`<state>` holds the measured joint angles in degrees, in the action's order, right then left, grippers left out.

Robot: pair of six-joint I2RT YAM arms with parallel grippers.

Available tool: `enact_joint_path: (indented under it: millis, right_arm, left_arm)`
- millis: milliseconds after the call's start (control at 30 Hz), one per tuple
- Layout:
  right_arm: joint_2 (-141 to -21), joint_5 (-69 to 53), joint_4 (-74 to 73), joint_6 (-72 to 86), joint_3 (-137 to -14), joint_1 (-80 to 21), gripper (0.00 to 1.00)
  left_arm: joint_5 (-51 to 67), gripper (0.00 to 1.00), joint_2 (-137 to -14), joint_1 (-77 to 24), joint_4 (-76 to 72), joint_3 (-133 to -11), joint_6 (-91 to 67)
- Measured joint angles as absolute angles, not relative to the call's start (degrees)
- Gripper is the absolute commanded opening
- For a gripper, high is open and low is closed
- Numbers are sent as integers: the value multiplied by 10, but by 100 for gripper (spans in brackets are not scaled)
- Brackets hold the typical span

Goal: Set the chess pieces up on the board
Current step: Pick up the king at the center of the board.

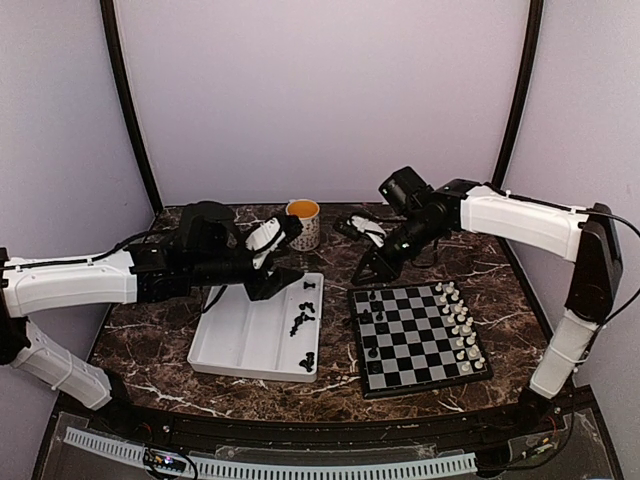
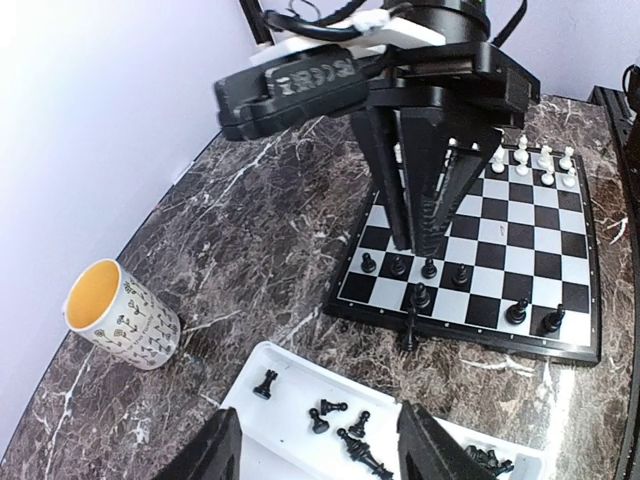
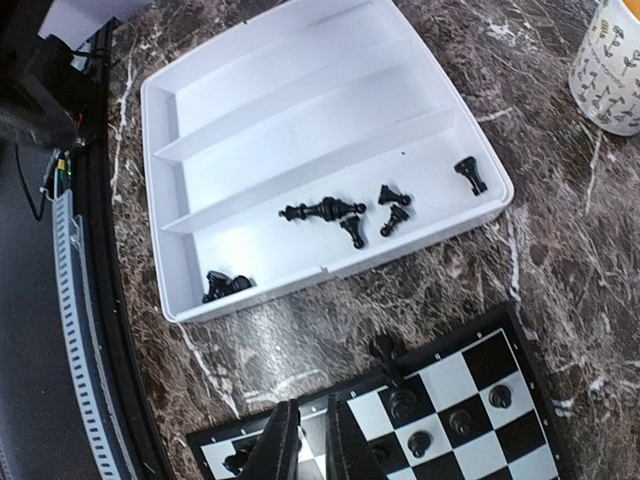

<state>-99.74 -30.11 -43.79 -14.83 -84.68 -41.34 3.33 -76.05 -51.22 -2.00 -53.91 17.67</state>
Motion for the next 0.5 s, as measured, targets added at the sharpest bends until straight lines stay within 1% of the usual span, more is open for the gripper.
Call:
enact_joint_path:
  millis: [133, 267, 500]
  right_arm:
    - [-983, -264, -438, -169, -828, -411, 15]
    - [-983, -235, -437, -191, -827, -411, 18]
    - [-984, -206, -436, -233, -826, -412, 31]
  left_arm:
    - [20, 55, -772, -512, -24, -546, 173]
    - [7, 54, -814, -512, -2, -571, 154]
    - [-3, 54, -838, -500, 23, -582, 114]
